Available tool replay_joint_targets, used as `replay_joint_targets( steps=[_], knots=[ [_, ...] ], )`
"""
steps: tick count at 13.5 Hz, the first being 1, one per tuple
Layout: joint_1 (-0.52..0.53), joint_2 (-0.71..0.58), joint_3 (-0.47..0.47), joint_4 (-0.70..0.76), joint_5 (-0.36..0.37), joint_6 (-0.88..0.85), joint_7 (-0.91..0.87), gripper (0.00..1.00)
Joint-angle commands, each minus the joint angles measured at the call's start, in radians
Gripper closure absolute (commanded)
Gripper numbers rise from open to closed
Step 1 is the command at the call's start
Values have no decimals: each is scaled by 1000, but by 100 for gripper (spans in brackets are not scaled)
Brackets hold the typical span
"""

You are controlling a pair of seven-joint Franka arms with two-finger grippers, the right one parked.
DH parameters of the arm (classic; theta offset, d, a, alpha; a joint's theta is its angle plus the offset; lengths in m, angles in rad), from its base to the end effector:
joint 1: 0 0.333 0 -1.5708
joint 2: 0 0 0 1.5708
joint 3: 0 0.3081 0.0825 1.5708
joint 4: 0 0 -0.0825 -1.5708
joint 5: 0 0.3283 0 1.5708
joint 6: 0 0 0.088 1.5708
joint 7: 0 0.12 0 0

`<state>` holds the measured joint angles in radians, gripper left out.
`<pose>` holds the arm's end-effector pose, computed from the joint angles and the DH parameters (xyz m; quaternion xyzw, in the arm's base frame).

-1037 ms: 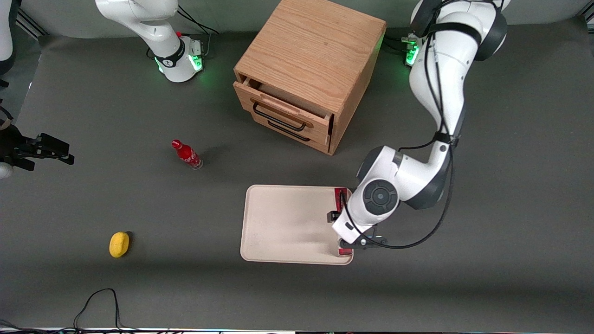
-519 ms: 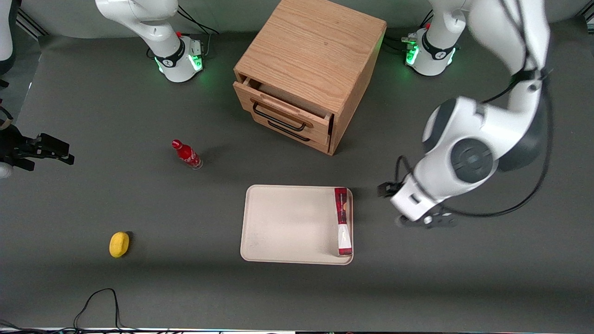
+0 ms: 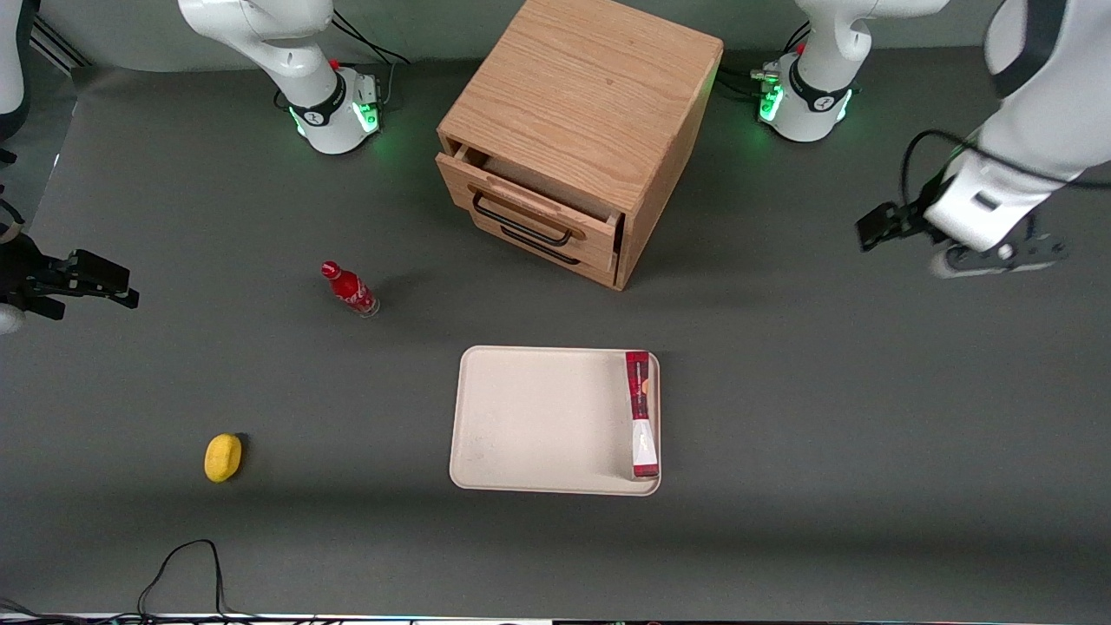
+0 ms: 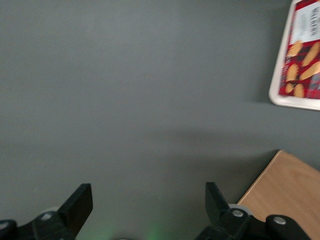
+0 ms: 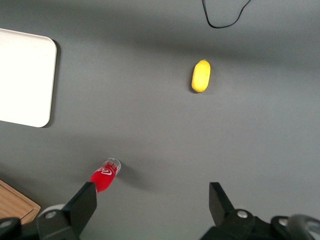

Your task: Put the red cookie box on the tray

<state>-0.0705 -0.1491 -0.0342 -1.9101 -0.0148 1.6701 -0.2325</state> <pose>0.4478 -0.0496 0.5414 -0.9968 -0.0652 0.0456 0.0029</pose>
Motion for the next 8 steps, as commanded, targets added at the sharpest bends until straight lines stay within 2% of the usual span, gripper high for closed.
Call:
replay_joint_targets(
  steps=[1,3,5,8],
  knots=[
    [107,-50,-21,0,7,-77,42,0],
    [161,-40,-26,65,50,-131,70,0],
    [170,-40,-41,77,108,-139,84,0],
    [143,-37,-20,85,110,-159,84,0]
  ],
)
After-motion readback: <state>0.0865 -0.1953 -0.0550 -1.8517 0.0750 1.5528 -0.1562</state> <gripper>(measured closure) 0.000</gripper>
